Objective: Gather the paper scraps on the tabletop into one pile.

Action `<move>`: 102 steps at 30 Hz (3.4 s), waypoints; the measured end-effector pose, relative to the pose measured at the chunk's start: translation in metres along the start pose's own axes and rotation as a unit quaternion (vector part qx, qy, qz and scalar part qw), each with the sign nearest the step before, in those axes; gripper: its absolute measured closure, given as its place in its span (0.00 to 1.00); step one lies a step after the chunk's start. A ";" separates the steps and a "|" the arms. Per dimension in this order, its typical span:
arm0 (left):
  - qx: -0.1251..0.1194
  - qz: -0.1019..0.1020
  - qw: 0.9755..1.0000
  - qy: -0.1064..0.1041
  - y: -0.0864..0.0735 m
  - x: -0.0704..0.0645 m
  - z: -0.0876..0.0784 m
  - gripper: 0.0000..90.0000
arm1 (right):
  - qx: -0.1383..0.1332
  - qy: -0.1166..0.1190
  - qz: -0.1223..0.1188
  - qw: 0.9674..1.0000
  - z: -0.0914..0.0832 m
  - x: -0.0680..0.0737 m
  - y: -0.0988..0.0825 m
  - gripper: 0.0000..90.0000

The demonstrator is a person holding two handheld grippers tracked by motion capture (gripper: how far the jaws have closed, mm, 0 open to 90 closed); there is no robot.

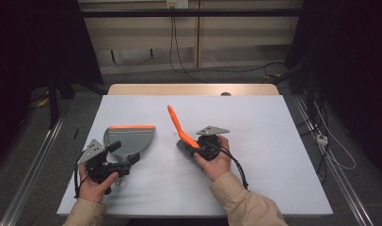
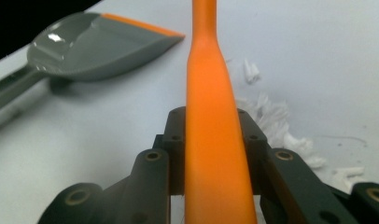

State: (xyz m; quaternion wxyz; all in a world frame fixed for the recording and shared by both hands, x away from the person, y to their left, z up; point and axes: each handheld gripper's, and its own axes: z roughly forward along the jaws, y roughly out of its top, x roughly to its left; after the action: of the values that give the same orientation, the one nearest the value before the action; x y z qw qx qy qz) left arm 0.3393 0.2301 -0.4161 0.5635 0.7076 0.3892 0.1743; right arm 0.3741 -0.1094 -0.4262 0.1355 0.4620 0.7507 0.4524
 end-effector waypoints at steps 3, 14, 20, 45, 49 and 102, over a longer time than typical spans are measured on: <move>0.000 -0.002 1.000 0.000 0.000 0.000 0.000 0.07 | -0.015 0.004 0.008 1.000 -0.004 -0.003 0.009 0.80; 0.000 -0.003 1.000 0.001 0.000 0.002 0.000 0.07 | -0.055 0.024 0.007 0.998 -0.015 -0.037 0.043 0.80; 0.002 -0.004 1.000 0.002 -0.001 0.003 0.000 0.07 | -0.044 0.037 0.011 0.998 -0.016 -0.043 0.037 0.80; 0.005 -0.005 1.000 0.001 -0.003 0.001 0.002 0.07 | 0.028 0.115 -0.008 0.993 0.005 -0.038 -0.008 0.80; 0.005 -0.004 1.000 0.001 -0.002 0.002 0.002 0.07 | 0.020 0.101 -0.021 0.994 0.010 -0.044 0.001 0.80; 0.005 -0.006 1.000 0.000 -0.002 0.000 0.003 0.07 | -0.052 0.114 -0.053 0.991 -0.028 -0.074 0.037 0.80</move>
State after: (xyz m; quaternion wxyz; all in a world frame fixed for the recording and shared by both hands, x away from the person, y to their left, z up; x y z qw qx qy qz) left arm 0.3404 0.2279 -0.4193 0.5611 0.7079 0.3944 0.1689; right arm 0.4169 -0.1794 -0.3969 0.0972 0.3591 0.7602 0.5327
